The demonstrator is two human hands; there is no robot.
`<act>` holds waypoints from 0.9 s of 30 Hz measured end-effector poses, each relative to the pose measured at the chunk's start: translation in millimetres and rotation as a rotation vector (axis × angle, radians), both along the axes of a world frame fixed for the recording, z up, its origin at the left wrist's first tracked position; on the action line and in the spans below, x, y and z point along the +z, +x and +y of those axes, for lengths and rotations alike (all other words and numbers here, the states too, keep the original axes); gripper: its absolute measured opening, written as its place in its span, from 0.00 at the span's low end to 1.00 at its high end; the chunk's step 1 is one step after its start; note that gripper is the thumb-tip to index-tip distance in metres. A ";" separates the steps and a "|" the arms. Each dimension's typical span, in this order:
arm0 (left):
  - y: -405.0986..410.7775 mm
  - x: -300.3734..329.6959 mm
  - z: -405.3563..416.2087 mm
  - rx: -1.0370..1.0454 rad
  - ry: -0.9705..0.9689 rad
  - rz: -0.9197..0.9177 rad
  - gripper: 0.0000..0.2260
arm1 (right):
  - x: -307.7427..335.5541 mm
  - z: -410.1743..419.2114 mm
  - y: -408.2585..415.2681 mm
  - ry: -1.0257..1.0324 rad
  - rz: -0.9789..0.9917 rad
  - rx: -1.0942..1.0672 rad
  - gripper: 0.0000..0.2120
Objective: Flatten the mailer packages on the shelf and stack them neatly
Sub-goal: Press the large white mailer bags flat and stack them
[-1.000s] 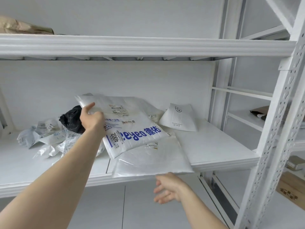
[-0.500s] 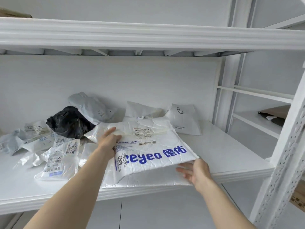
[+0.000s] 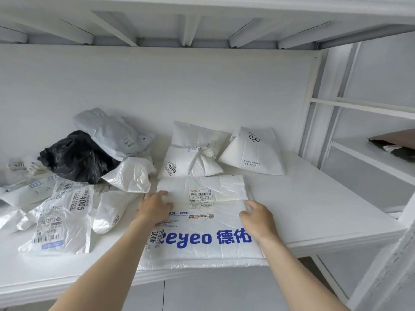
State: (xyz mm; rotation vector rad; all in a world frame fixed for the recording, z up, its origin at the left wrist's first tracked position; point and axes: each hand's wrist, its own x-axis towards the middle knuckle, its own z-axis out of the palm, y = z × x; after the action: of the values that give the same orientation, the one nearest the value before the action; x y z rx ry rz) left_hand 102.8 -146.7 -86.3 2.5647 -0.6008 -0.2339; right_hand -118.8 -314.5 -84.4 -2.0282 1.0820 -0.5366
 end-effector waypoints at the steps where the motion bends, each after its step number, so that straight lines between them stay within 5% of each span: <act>1: -0.5 -0.1 1.9 -0.013 0.000 -0.020 0.23 | -1.3 2.5 3.6 -0.047 0.063 0.023 0.17; 3: -5.6 2.9 7.9 -0.046 0.006 -0.066 0.21 | -0.9 8.8 5.0 -0.103 0.177 0.059 0.23; 10: -15.4 11.0 31.7 -0.070 0.147 -0.050 0.23 | 3.4 16.8 3.3 -0.324 0.456 0.053 0.21; 15: -28.0 20.6 21.0 -0.111 0.301 -0.232 0.24 | 0.4 26.3 17.6 -0.427 0.512 0.262 0.28; 19: -39.5 25.2 -15.2 -0.252 0.251 -0.250 0.24 | 16.0 21.1 30.8 -0.577 0.639 0.241 0.17; 23: -54.5 30.0 -62.2 -0.332 0.187 -0.187 0.26 | 34.1 -14.5 55.7 -0.408 0.369 0.137 0.10; 27: -49.2 29.8 -103.3 -0.352 0.275 -0.102 0.31 | 36.0 -52.4 79.9 0.136 -0.209 0.010 0.18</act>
State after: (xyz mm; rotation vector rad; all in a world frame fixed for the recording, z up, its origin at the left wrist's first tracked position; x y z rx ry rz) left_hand 53.6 -250.0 -56.5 2.7280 -1.1305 -0.3247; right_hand -38.9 -366.8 -48.4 -1.8143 0.9552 -0.6371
